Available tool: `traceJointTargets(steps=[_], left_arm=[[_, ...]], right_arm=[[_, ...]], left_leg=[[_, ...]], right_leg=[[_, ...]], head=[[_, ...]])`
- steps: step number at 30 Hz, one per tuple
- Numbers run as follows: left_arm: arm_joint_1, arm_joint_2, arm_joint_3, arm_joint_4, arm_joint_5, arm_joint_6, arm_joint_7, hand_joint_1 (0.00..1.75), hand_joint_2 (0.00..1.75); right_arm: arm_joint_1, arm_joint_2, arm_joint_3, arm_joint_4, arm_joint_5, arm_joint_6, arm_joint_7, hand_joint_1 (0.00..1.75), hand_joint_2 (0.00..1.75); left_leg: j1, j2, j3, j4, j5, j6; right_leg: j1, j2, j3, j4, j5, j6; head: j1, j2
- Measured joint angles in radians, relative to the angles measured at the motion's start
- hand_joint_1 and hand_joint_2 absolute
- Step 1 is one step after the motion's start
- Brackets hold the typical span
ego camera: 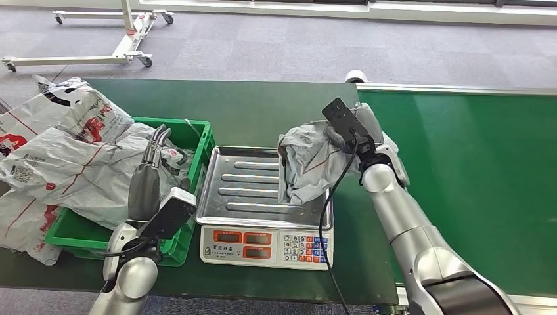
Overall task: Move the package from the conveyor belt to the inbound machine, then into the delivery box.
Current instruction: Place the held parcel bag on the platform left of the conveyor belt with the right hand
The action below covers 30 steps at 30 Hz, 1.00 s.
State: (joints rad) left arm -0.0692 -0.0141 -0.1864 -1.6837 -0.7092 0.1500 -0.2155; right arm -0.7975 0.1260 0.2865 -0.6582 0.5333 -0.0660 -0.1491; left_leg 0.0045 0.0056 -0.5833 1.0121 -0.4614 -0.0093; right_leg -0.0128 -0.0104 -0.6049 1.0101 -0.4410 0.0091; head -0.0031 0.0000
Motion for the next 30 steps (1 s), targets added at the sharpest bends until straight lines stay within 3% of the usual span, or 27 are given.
traceJointTargets(steps=[13,20,24,30], left_arm=[[-0.006,-0.003,-0.003,0.007,0.003,-0.004,0.003,0.0,0.0],[-0.04,-0.015,-0.03,0.021,-0.002,-0.026,0.009,0.0,0.0],[-0.07,-0.026,-0.044,0.036,0.002,-0.034,0.002,0.0,0.0],[-0.085,-0.034,-0.054,0.045,0.052,-0.064,-0.055,0.0,0.0]], right_arm=[[-0.002,0.028,0.001,0.067,-0.058,0.029,-0.006,1.75,1.75],[0.032,0.117,0.025,0.122,-0.059,0.071,-0.082,1.75,1.75],[0.029,0.171,0.074,0.11,-0.029,0.085,-0.066,1.75,1.75],[-0.027,0.205,0.148,0.088,-0.001,0.095,-0.02,1.75,1.75]], left_leg=[[0.0,0.0,0.0,0.0,0.0,0.0],[0.001,0.001,0.0,0.0,0.0,0.0],[0.001,0.002,0.0,0.0,0.0,-0.001],[0.001,0.002,-0.001,0.0,0.001,-0.001]], right_leg=[[0.0,0.0,-0.001,0.0,0.0,0.0],[0.001,0.001,-0.001,0.0,0.0,-0.001],[0.002,0.002,-0.002,0.0,0.0,-0.001],[0.001,0.002,-0.002,0.0,0.001,-0.002]], head=[[0.0,0.0],[0.0,0.0],[0.0,0.0],[0.0,0.0]])
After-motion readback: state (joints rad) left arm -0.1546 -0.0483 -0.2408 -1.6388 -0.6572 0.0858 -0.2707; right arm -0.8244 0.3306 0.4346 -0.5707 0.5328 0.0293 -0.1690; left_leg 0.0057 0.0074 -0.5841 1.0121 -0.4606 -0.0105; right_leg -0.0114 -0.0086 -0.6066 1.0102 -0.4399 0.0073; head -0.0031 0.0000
